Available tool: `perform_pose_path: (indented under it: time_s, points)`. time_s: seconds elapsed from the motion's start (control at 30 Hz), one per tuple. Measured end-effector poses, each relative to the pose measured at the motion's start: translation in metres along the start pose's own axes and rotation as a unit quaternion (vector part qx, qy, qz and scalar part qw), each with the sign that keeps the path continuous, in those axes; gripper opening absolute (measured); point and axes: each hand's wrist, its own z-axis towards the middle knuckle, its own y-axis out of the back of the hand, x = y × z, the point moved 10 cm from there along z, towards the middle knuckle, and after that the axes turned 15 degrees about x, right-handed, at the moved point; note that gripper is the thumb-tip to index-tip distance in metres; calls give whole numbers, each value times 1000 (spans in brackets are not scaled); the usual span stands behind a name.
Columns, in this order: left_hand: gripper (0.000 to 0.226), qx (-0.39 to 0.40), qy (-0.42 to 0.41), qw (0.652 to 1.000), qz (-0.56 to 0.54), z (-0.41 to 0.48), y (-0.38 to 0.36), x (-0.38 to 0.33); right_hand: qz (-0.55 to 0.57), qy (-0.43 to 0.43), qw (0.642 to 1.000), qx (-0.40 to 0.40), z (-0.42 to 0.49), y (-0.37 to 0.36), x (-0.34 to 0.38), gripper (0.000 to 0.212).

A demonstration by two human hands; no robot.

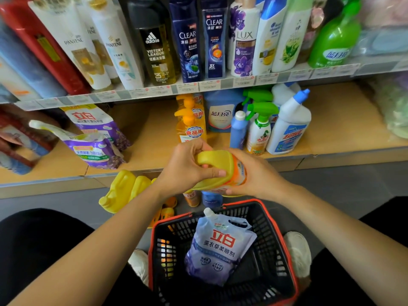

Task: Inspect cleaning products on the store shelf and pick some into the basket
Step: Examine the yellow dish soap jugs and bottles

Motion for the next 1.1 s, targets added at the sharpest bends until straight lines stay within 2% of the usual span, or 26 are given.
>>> perform_pose_path:
  time_s: [0.1, 0.2, 0.27, 0.33, 0.4, 0.47, 0.53, 0.6, 0.77, 0.97, 1.1]
  points:
    - [41, 25, 10, 999, -40, -4, 3, 1, 54, 6, 999, -1, 3, -3, 4, 87]
    - [42, 71, 28, 994, -83, -13, 16, 15, 43, -7, 999, 4, 10, -8, 6, 87]
    - [40, 31, 51, 992, -109, -27, 40, 40, 35, -30, 999, 0, 15, -10, 4, 89]
    - [32, -45, 108, 982, -147, -46, 65, 83, 39, -49, 998, -7, 19, -8, 3, 90]
    - [20, -121, 196, 968, -95, -70, 84, 133, 46, -56, 997, -25, 23, -4, 5, 85]
    - [20, -141, 284, 948, 2, -91, 89, 177, 56, -57, 995, -52, 26, 1, 9, 72]
    - [37, -121, 341, 930, 63, -107, 85, 210, 72, -60, 993, -72, 32, 5, 12, 69]
    - [55, -102, 371, 916, 109, -114, 83, 232, 100, -53, 990, -81, 39, 7, 18, 76]
    - [76, -82, 407, 904, 99, -117, 74, 275, 159, -21, 979, -123, 53, 9, 39, 72]
    - [58, -83, 385, 913, 106, -130, 68, 292, 174, 17, 974, -141, 96, -3, 65, 63]
    - [55, -87, 366, 923, 88, -135, 65, 295, 164, 27, 973, -159, 144, -25, 85, 60]
